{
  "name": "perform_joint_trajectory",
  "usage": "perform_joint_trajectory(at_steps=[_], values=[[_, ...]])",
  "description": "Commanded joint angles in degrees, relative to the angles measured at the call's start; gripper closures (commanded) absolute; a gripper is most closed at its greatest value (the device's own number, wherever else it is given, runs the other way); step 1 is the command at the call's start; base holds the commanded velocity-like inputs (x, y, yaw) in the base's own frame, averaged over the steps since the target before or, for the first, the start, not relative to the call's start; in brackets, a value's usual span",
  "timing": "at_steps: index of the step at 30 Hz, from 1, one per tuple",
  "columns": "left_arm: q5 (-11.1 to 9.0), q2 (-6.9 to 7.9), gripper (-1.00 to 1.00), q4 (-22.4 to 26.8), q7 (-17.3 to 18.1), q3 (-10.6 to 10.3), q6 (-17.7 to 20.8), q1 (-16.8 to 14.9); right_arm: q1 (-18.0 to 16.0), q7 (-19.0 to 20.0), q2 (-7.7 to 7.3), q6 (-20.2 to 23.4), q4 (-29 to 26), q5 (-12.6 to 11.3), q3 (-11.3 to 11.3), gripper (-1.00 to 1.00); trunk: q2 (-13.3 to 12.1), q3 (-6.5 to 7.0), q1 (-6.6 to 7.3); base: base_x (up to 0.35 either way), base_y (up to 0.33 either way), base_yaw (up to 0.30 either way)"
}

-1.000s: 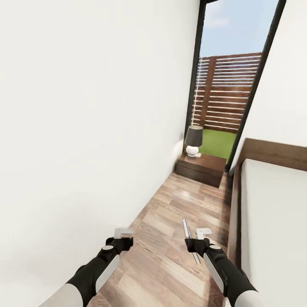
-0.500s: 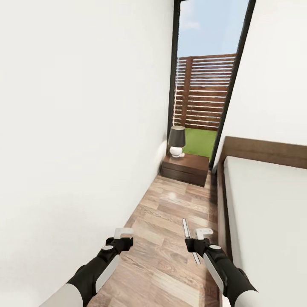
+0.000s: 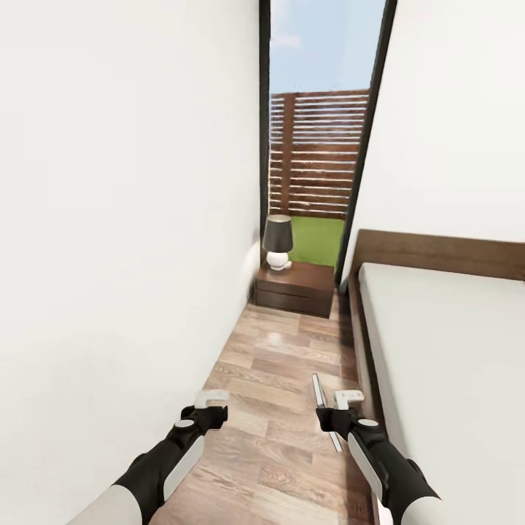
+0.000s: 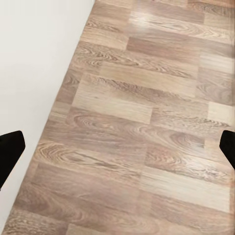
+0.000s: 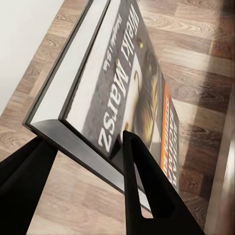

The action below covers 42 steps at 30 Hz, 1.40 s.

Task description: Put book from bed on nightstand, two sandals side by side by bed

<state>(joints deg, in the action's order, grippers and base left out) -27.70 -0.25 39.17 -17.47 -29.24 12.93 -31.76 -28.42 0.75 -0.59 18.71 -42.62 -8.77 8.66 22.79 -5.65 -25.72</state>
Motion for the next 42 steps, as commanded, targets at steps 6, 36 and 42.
perform_joint_trajectory(at_steps=[6, 36, 42], values=[[-0.5, 0.01, -1.00, 0.1, -0.5, -0.4, 0.1, -0.1, -0.1, -0.2, -0.10, 0.3, -0.1, -0.6, 0.2, 1.00, 0.1, -0.44, -0.06, 0.201, 0.106, -0.250], [-0.5, -0.02, -1.00, 0.1, -0.6, -0.3, 0.1, -0.1, -0.1, -0.2, -0.08, 0.3, -0.2, -0.5, 0.1, 1.00, 0.1, -0.74, -0.06, 0.159, 0.103, -0.055], [-0.5, -0.02, -1.00, 0.1, -0.6, -0.4, 0.0, -0.1, -0.1, -0.3, -0.04, 0.2, -0.2, -0.6, 0.1, 1.00, 0.1, -0.74, -0.06, 0.028, 0.019, 0.000]])
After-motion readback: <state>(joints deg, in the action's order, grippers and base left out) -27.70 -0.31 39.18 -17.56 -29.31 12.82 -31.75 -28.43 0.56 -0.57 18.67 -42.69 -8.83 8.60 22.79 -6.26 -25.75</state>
